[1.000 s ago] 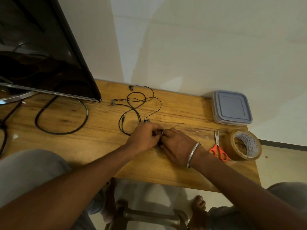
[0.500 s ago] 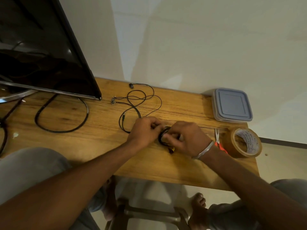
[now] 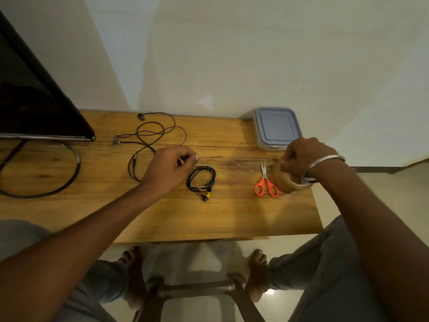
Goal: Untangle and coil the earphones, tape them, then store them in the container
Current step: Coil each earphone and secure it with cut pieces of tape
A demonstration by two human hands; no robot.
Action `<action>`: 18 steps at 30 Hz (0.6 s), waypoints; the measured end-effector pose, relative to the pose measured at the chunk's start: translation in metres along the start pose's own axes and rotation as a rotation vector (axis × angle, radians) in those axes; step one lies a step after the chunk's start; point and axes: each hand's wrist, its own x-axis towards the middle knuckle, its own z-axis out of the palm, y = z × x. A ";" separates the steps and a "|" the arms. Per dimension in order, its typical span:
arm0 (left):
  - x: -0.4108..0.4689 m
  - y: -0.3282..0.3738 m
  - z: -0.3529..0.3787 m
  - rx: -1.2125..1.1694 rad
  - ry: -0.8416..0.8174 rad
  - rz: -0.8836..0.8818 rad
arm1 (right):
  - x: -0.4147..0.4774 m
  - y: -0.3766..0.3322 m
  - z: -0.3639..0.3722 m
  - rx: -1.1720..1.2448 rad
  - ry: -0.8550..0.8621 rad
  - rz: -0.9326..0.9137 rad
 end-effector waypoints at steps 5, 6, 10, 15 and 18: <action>-0.002 0.006 0.000 0.028 -0.020 0.054 | -0.010 0.002 0.014 -0.165 -0.118 0.006; -0.002 0.006 0.000 0.030 -0.027 0.055 | -0.011 0.002 0.017 -0.186 -0.113 0.005; -0.004 0.007 0.002 0.018 -0.051 0.063 | -0.010 0.003 0.026 -0.177 -0.137 0.021; -0.003 0.010 0.002 0.001 -0.090 0.055 | -0.009 0.002 0.014 -0.112 -0.116 0.008; -0.005 0.012 0.003 -0.027 -0.127 0.033 | -0.011 -0.003 0.000 -0.013 -0.152 -0.062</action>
